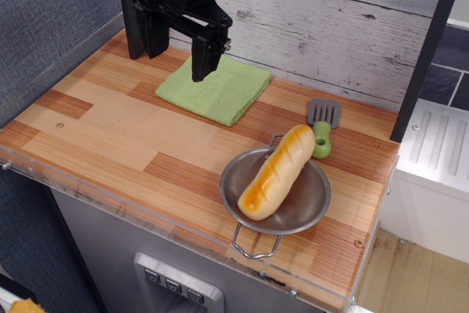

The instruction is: Put the bread on the green rag.

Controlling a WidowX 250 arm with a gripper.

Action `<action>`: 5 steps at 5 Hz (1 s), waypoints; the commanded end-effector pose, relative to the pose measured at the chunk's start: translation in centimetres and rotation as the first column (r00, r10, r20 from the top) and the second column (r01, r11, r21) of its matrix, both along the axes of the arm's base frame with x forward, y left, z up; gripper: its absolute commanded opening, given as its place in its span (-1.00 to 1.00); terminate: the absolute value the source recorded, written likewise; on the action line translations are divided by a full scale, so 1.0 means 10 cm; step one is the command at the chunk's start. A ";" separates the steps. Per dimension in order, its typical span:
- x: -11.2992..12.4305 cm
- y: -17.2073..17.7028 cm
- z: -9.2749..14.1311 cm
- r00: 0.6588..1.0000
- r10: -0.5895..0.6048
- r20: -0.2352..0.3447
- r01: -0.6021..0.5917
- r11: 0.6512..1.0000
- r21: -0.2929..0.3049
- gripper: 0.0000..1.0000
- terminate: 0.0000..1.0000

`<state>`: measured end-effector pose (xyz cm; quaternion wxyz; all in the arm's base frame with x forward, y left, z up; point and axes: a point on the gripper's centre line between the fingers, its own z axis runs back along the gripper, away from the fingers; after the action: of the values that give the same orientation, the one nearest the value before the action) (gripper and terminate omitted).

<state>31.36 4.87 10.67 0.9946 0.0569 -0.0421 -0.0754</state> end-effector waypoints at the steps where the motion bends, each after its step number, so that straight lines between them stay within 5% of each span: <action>1: 0.00 0.00 0.00 1.000 0.000 0.000 0.000 1.000 0.000 1.00 -1.00; 5: -0.36 -1.37 -0.25 0.972 -0.229 -0.057 0.231 0.972 0.034 1.00 -1.00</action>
<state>27.89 -8.79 7.42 0.9800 0.0689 -0.0084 -0.1864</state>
